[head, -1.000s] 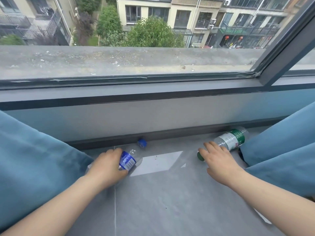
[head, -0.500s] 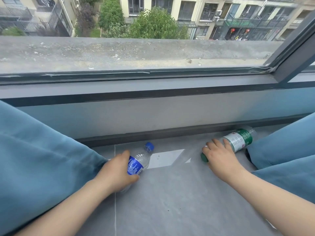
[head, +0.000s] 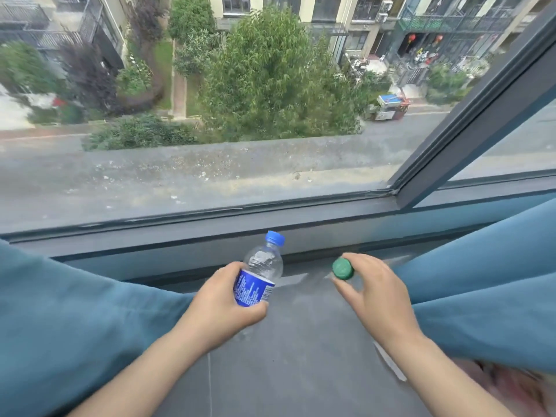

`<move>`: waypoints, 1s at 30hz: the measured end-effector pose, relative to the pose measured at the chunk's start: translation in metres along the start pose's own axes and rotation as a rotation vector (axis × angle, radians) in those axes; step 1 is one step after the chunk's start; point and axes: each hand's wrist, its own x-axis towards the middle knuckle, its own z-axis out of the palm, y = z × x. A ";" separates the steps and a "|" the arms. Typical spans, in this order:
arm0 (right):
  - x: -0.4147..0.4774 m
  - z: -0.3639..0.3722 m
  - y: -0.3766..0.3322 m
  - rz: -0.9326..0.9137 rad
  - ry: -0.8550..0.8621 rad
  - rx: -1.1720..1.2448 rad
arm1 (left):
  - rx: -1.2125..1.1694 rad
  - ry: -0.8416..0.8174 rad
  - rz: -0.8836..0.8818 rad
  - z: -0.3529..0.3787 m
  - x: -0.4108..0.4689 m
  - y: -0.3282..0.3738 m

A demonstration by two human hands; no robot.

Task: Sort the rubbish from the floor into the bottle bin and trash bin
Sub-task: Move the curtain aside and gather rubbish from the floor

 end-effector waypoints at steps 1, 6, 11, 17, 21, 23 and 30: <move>-0.005 -0.020 -0.010 0.039 -0.002 0.039 | 0.002 0.000 0.007 -0.011 -0.010 0.020; -0.025 -0.123 -0.061 0.193 0.019 0.237 | -0.019 -0.013 -0.004 -0.064 -0.052 0.112; -0.057 -0.246 -0.121 0.257 0.041 0.374 | -0.032 -0.020 0.014 -0.121 -0.124 0.216; -0.087 -0.402 -0.195 0.269 0.101 0.432 | -0.061 -0.026 0.078 -0.192 -0.225 0.339; -0.122 -0.494 -0.230 0.276 0.165 0.421 | -0.105 -0.040 0.112 -0.226 -0.295 0.410; -0.139 -0.532 -0.245 0.291 0.220 0.423 | -0.124 -0.050 0.136 -0.240 -0.325 0.436; -0.186 -0.625 -0.294 0.354 0.459 0.447 | -0.156 -0.123 0.367 -0.283 -0.380 0.505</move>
